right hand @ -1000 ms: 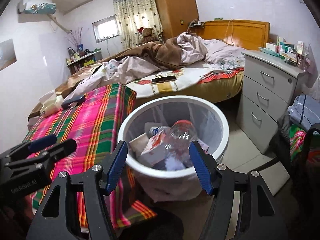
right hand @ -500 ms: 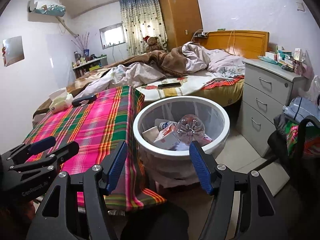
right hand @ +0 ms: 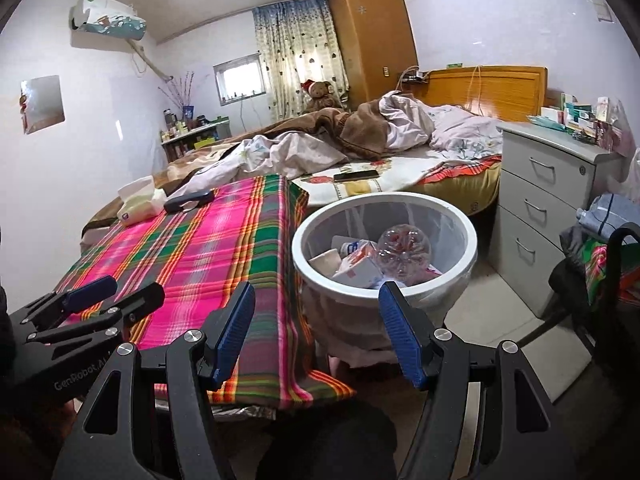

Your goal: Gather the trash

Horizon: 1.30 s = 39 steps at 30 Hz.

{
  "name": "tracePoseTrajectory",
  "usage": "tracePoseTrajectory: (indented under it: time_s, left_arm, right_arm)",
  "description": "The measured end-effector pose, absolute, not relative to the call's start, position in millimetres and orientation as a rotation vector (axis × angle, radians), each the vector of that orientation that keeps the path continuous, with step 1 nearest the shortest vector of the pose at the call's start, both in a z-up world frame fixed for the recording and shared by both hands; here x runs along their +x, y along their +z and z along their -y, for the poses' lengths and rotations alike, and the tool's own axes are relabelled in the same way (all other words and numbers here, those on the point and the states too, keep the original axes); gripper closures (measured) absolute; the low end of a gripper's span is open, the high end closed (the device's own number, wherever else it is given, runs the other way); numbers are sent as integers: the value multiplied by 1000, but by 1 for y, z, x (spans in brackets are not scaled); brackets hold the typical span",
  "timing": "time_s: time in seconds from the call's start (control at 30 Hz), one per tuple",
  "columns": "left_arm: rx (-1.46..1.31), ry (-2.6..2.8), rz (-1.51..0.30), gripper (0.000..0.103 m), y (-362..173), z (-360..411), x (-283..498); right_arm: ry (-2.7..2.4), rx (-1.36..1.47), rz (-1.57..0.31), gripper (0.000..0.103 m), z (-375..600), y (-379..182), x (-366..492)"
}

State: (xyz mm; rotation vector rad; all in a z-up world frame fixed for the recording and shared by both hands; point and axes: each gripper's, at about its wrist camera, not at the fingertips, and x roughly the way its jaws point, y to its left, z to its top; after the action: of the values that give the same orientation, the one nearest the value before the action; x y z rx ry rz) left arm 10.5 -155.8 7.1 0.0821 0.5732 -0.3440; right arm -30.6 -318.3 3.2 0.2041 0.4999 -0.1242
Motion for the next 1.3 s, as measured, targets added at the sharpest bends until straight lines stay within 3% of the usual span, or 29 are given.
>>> tracePoseTrajectory:
  time_s: [1.3]
  left_arm:
    - [65,-336,-580,32,8,149,6]
  right_arm:
    - [-113,190,-494,37,308,7,-33]
